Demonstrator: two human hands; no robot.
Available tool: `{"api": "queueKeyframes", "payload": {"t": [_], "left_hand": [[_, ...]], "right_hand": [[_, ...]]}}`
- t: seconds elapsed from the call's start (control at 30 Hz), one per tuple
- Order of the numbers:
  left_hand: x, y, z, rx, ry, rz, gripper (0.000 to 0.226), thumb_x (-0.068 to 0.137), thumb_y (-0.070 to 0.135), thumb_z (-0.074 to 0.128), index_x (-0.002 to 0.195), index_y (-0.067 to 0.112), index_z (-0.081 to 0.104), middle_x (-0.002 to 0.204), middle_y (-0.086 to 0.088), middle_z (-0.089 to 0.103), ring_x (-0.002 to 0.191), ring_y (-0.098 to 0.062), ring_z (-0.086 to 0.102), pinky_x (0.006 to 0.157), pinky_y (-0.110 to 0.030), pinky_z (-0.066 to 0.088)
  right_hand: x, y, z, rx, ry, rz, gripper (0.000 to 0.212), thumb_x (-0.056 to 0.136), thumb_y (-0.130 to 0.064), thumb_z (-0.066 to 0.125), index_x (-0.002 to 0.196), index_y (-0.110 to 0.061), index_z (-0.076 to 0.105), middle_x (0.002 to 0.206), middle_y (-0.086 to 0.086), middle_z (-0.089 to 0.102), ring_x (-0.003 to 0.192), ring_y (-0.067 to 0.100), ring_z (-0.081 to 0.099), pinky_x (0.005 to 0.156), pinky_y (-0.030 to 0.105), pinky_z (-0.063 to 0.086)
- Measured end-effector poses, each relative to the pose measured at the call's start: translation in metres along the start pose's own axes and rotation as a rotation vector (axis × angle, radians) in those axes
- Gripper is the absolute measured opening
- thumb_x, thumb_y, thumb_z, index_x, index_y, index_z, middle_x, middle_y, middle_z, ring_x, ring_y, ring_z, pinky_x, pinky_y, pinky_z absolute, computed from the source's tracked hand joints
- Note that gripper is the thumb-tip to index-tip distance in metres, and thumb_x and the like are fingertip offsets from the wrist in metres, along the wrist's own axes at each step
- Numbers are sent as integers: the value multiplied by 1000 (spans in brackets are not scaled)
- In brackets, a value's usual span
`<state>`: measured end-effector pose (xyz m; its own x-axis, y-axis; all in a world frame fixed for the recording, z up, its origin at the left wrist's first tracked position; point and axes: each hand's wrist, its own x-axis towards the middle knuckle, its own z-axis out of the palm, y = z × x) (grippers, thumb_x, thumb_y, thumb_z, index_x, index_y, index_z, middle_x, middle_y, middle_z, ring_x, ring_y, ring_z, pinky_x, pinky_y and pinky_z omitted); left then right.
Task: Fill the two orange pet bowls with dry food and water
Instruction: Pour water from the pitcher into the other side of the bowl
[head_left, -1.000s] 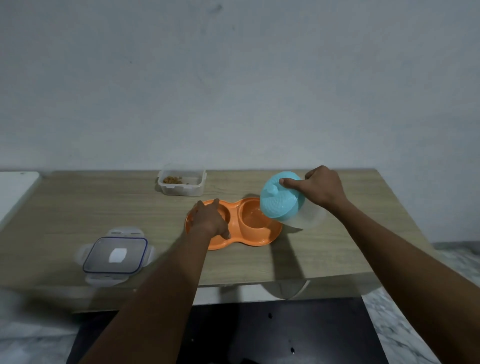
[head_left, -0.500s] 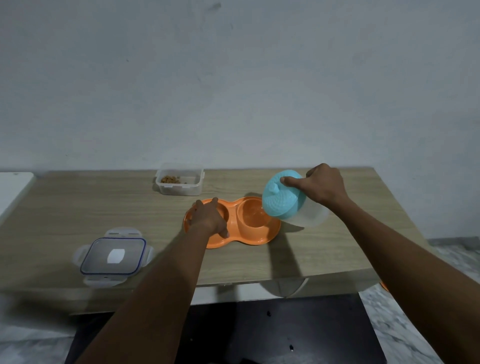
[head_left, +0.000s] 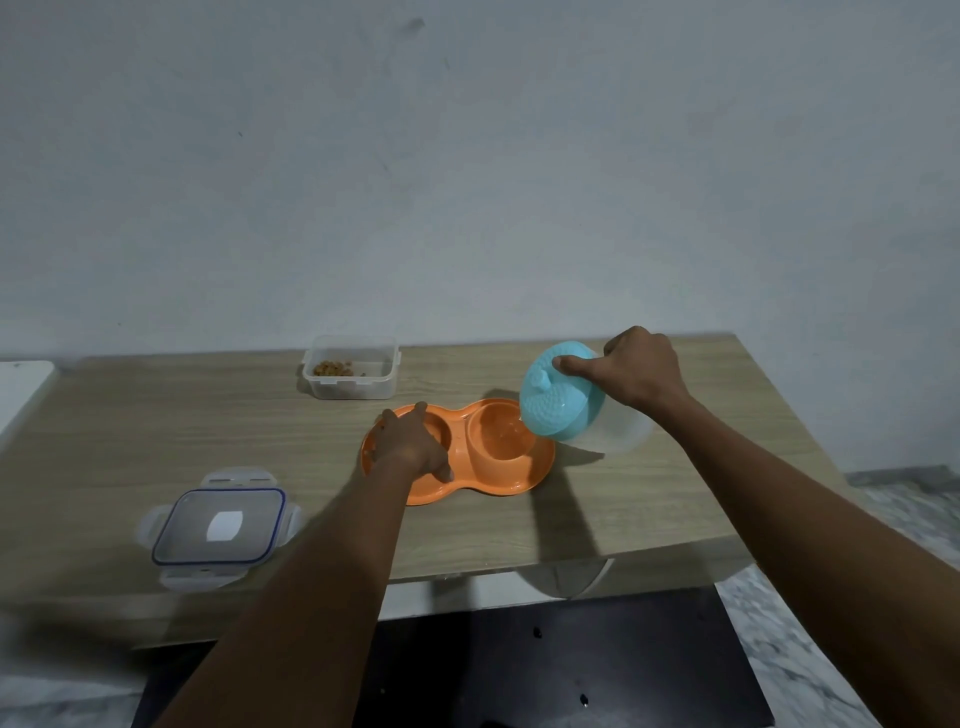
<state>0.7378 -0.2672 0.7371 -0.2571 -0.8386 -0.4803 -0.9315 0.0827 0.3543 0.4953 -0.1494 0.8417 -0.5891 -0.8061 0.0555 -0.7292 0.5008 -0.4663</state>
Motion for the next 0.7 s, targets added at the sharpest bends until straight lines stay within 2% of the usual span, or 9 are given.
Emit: {"api": "queueKeyframes", "payload": {"t": [0.3, 0.7], "left_hand": [[2, -1, 0, -1, -6, -2, 129, 56, 28, 93, 156, 33, 10, 163, -17, 2, 151, -34, 4, 115, -57, 27], [-1, 1, -2, 5, -18, -4, 128, 58, 27, 92, 156, 33, 10, 162, -18, 1, 149, -38, 10, 114, -58, 27]], "right_hand": [[0, -3, -6, 5, 12, -15, 69, 71, -67, 78, 46, -15, 41, 45, -1, 40, 49, 15, 43, 50, 30, 30], [-1, -1, -8, -4, 17, -14, 69, 68, -69, 78, 48, -14, 42, 46, -1, 40, 49, 15, 43, 50, 31, 30]]}}
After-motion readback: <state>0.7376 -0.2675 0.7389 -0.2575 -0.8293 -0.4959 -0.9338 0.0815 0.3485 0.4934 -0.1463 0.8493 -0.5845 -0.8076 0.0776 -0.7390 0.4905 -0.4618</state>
